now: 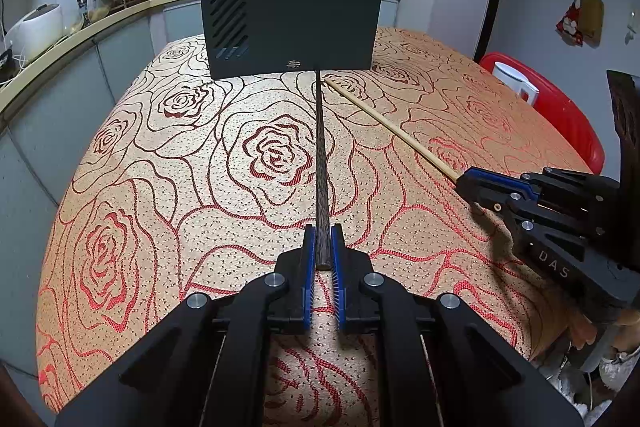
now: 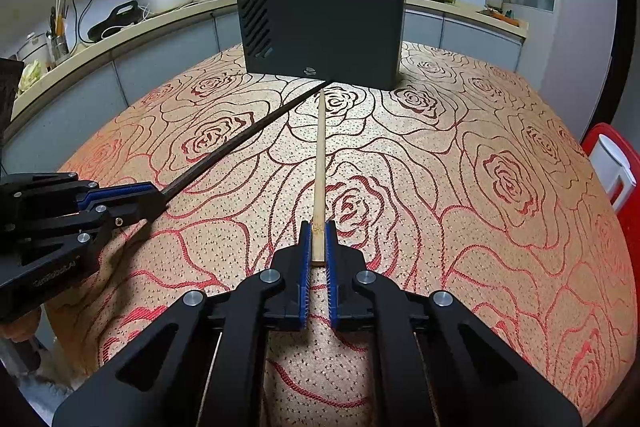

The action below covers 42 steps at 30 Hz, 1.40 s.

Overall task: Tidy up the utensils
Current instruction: 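Lift both held chopsticks and carry them over the black holder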

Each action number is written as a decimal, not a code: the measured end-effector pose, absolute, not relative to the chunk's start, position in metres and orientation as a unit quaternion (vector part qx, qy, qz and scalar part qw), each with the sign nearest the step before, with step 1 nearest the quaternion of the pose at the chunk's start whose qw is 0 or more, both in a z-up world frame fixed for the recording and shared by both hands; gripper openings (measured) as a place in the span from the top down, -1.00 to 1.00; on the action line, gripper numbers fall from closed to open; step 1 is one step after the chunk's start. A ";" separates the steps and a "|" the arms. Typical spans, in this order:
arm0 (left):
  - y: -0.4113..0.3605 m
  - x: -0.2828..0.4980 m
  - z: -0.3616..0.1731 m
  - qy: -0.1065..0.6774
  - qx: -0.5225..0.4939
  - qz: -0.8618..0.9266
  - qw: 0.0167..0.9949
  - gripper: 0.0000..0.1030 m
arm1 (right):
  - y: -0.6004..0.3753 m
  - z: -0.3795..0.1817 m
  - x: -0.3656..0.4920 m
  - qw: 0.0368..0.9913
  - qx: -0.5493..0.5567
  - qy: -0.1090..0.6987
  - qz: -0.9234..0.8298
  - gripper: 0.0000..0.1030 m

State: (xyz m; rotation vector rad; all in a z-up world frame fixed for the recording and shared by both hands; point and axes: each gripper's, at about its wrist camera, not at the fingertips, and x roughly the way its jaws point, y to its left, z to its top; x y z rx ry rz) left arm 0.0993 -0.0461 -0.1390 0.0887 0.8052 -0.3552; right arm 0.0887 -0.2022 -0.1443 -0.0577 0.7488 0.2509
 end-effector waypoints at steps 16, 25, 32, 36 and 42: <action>-0.045 0.095 -0.132 0.375 0.042 -0.177 0.909 0.86 | -0.218 -0.116 0.078 0.937 0.002 0.329 0.120 0.86; -0.022 0.080 -0.077 0.303 0.006 -0.187 0.934 0.86 | -0.235 -0.079 0.067 0.952 0.024 0.281 0.117 0.86; -0.009 0.066 -0.035 0.244 -0.001 -0.186 0.952 0.86 | -0.249 -0.053 0.061 0.959 0.049 0.252 0.119 0.86; -0.004 0.063 -0.013 0.218 0.000 -0.185 0.958 0.86 | -0.253 -0.040 0.058 0.961 0.060 0.237 0.126 0.86; -0.005 0.063 0.015 0.192 0.002 -0.190 0.963 0.86 | -0.258 -0.024 0.056 0.964 0.071 0.218 0.135 0.86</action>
